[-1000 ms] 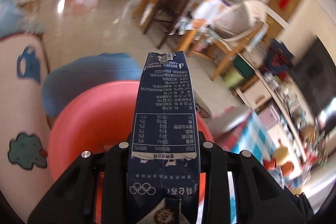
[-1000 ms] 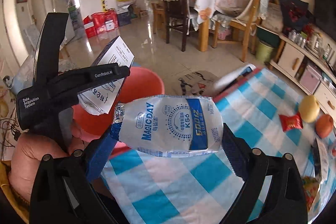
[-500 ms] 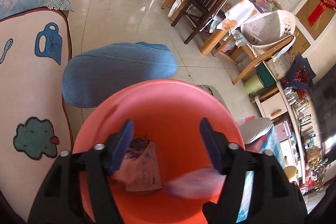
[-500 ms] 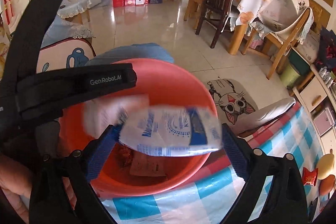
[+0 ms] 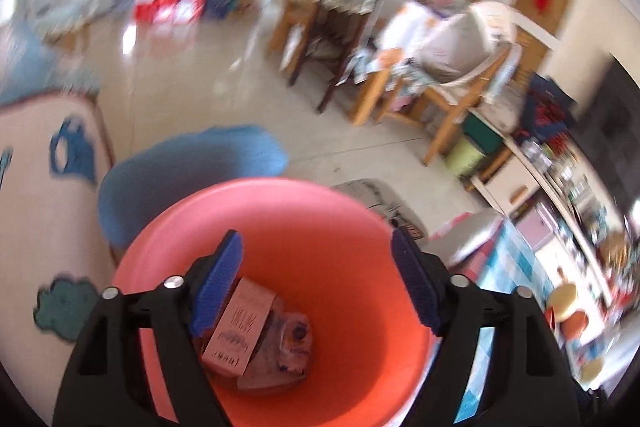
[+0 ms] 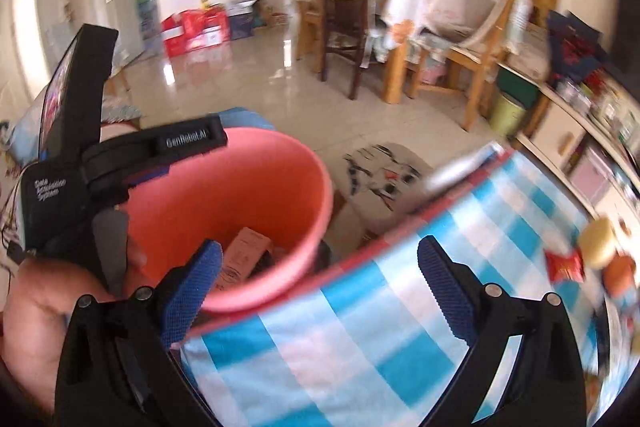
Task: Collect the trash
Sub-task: 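Carry both items over the pink bucket and open both tools to drop them, then move both tools back over the table toward the remaining wrappers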
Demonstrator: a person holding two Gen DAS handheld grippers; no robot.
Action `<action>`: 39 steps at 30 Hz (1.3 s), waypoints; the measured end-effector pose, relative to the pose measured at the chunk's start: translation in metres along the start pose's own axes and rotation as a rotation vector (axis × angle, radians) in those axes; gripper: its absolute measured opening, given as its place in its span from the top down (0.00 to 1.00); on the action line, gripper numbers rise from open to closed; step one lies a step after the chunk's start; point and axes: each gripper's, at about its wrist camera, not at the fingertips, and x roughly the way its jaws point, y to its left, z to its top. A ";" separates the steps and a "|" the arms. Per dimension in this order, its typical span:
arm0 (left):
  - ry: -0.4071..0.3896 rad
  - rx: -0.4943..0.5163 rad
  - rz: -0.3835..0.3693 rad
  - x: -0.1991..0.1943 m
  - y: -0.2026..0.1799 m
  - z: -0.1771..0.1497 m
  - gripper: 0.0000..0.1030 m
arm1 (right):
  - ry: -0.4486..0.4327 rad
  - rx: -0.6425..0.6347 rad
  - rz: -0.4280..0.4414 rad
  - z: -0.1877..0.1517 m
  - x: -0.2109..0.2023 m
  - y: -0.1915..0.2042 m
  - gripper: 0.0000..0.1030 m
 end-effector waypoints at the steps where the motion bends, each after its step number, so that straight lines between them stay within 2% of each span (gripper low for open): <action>1: -0.024 0.031 -0.026 -0.004 -0.008 -0.003 0.18 | 0.001 0.025 -0.012 -0.006 -0.007 -0.005 0.06; 6: -0.101 0.100 -0.212 -0.022 -0.040 -0.018 0.14 | -0.011 0.169 -0.051 -0.037 -0.040 -0.036 0.06; 10: -0.179 0.166 -0.292 -0.035 -0.058 -0.030 0.10 | -0.040 0.209 -0.106 -0.062 -0.071 -0.053 0.06; 12: -0.188 0.168 -0.330 -0.039 -0.064 -0.035 0.10 | -0.048 0.227 -0.126 -0.073 -0.083 -0.061 0.06; 16: -0.146 0.153 -0.409 -0.041 -0.071 -0.041 0.10 | -0.065 0.251 -0.166 -0.093 -0.102 -0.075 0.06; 24: -0.093 0.311 -0.438 -0.052 -0.100 -0.049 0.10 | -0.120 0.288 -0.225 -0.127 -0.137 -0.094 0.06; 35: -0.096 0.365 -0.508 -0.069 -0.126 -0.076 0.10 | -0.199 0.396 -0.269 -0.155 -0.176 -0.132 0.06; 39: -0.040 0.418 -0.493 -0.071 -0.141 -0.089 0.10 | -0.231 0.450 -0.284 -0.165 -0.190 -0.154 0.06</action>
